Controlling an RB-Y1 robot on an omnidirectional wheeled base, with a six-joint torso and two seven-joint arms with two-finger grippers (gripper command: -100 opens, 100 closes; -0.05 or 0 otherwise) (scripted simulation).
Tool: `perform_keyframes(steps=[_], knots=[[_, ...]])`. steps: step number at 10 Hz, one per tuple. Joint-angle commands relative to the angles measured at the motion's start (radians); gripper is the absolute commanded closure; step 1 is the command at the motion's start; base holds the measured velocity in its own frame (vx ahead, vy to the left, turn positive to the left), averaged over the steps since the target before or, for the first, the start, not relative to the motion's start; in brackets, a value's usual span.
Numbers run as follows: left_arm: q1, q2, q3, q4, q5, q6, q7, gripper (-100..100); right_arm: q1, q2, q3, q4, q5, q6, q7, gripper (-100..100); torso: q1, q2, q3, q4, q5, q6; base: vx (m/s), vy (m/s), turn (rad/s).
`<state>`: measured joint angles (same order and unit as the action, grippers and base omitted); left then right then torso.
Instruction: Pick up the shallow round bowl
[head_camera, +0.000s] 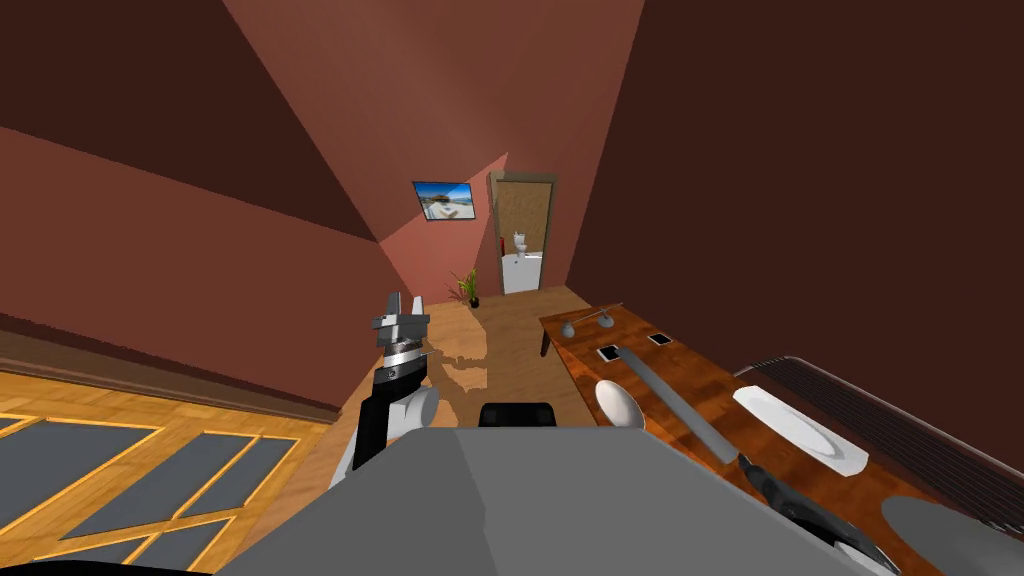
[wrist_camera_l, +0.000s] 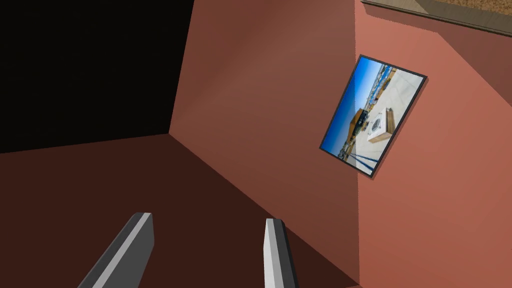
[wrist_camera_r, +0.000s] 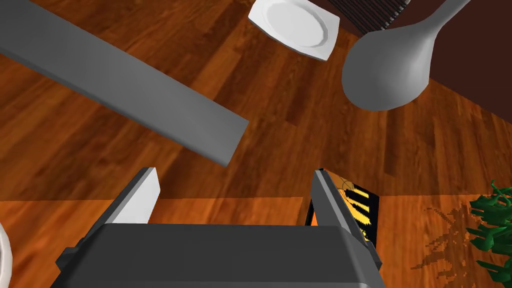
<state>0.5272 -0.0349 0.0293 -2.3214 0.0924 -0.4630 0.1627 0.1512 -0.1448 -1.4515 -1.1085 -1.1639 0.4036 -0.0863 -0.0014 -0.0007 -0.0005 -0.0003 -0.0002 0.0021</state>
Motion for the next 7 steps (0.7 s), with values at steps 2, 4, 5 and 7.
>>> perform_keyframes(steps=[2, 4, 5, 7], knots=[[0.0, 0.0, 0.0, 0.0, 0.0, 0.0, 0.0, 0, -0.013, 0.004, -0.059, 0.066, -0.066, 0.025, 0.024, -100, 0.0, 0.0, 0.0, 0.0, 0.0, 0.0, -0.004, -0.006, 0.121], [0.0, 0.0, 0.0, 0.0, 0.0, 0.0, 0.0, 0, -0.027, 0.016, -0.111, 0.109, -0.099, 0.048, 0.024, -100, 0.0, 0.0, 0.0, 0.0, 0.0, -0.001, -0.007, -0.022, 0.265], [0.0, 0.0, 0.0, 0.0, 0.0, 0.0, 0.0, 0, -0.04, 0.03, -0.142, 0.148, -0.128, 0.068, 0.025, -100, -0.001, 0.0, 0.0, 0.0, 0.0, 0.0, -0.009, -0.017, 0.186], [0.0, 0.0, 0.0, 0.0, 0.0, 0.0, 0.0, 0, -0.052, 0.045, -0.192, 0.184, -0.156, 0.085, 0.026, -100, 0.0, 0.0, 0.0, 0.0, 0.0, 0.0, -0.007, -0.017, 0.174]])
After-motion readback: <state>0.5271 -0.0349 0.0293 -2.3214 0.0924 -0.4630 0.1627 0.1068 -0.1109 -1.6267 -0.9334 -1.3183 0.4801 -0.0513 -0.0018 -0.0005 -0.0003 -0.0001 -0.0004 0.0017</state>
